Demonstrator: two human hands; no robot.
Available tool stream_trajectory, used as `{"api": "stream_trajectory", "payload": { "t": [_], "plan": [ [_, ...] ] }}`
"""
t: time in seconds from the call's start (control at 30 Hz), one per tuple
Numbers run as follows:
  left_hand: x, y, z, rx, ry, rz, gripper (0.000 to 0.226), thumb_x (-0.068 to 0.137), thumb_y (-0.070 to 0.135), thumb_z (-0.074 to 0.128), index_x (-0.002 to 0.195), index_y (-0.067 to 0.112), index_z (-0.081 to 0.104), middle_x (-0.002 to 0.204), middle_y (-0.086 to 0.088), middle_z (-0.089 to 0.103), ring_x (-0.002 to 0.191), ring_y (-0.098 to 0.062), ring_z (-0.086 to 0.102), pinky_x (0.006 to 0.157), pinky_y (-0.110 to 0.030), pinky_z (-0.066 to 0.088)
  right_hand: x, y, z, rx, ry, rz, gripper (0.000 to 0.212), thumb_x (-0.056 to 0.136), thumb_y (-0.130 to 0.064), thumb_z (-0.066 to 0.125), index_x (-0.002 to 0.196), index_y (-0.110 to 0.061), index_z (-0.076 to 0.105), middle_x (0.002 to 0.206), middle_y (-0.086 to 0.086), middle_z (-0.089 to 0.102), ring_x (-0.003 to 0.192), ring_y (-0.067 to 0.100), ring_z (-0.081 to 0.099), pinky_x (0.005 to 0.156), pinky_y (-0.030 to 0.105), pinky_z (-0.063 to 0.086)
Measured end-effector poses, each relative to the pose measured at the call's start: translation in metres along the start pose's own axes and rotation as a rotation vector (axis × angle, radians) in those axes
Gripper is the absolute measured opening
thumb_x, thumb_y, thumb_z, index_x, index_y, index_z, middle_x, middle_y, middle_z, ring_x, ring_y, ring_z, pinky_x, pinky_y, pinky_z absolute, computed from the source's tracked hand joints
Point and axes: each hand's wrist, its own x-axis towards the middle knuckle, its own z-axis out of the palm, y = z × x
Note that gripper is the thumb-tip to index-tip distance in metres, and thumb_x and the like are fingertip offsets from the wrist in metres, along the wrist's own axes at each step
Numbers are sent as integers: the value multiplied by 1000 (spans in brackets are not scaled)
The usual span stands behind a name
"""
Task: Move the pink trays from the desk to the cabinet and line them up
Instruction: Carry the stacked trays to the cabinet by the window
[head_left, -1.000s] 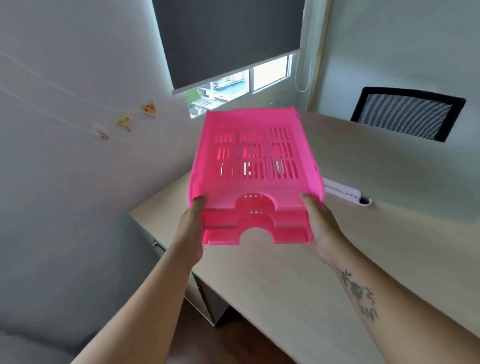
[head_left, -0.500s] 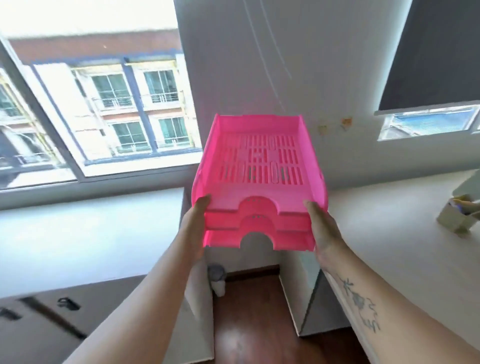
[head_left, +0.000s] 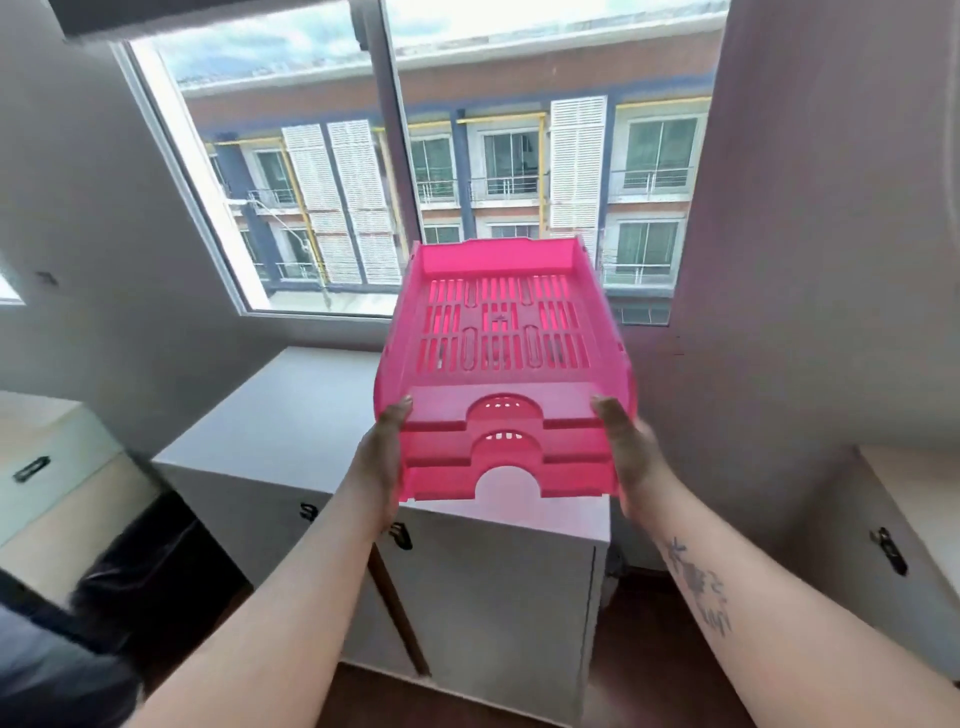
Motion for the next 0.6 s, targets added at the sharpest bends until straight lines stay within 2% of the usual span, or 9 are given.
{"api": "stream_trajectory", "payload": {
  "t": [0.03,0.07,0.17,0.4,0.47,0.6],
  "plan": [
    [9,0,-17,5,11,-6,36,96,47,44,116,24,64,99,-11,78,86,-28,76,68,-41,59,9,7,18,-1,4,12,89,58,-80,68,127,-26,60,113,11,73,103,38,70,88,60,54],
    [18,-1,-34,10,18,-14,37,95,49,44,115,24,64,99,-10,78,86,-27,76,69,-41,59,15,11,35,-2,11,22,83,61,-78,68,125,-25,61,110,12,74,99,38,72,85,59,56],
    [47,-6,-76,21,20,-73,43,93,55,45,119,25,62,102,-12,77,90,-29,75,76,-48,60,36,23,80,-22,49,55,51,76,-62,64,112,-26,64,101,15,76,87,37,75,78,57,59],
    [102,-25,-135,-3,12,-193,50,90,59,48,125,25,59,106,-13,76,92,-29,75,80,-52,60,80,56,138,-71,123,131,39,86,-54,60,110,-24,65,99,15,76,87,38,74,83,59,56],
    [113,-28,-141,17,-4,-206,51,89,60,49,124,25,60,106,-12,76,95,-30,74,83,-54,58,87,61,144,-84,146,155,44,85,-56,61,113,-22,65,99,15,76,88,37,74,85,58,55],
    [130,-29,-145,54,1,-204,54,82,62,54,124,28,62,108,-9,76,102,-31,70,91,-55,54,96,70,145,-99,167,181,76,65,-68,66,123,-19,63,104,12,76,99,36,70,96,57,49]
  ]
}}
